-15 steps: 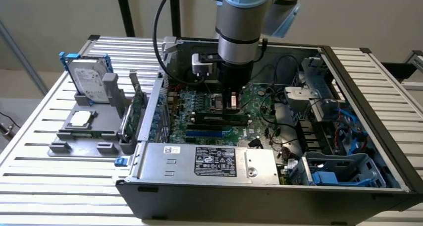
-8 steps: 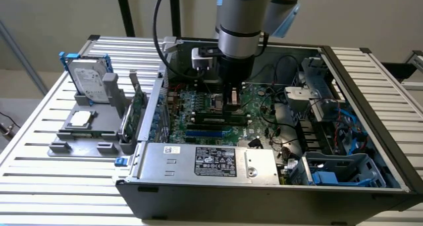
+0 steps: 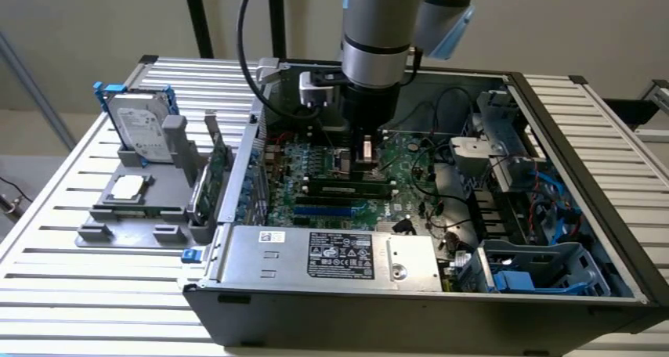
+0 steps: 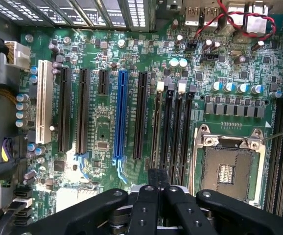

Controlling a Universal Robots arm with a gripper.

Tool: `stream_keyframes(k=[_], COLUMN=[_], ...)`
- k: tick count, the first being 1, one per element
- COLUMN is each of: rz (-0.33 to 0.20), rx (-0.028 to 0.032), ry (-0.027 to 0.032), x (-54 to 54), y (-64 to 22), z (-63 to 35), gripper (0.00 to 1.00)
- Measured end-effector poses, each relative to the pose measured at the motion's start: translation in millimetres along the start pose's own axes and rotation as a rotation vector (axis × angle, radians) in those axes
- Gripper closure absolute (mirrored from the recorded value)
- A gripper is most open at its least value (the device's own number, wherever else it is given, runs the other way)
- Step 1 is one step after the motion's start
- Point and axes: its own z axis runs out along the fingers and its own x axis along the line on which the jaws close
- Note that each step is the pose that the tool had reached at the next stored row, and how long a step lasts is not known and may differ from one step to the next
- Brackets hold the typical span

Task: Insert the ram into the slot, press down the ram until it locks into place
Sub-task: 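Insert the ram into the slot, then press down the ram until it locks into place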

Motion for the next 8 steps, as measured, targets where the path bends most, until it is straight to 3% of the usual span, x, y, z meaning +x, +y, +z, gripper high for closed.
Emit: stream_keyframes(k=[8], rz=[0.000], rx=[0.0000], ry=[-0.0001], x=[0.0], y=[0.0], z=[0.0], gripper=[0.89])
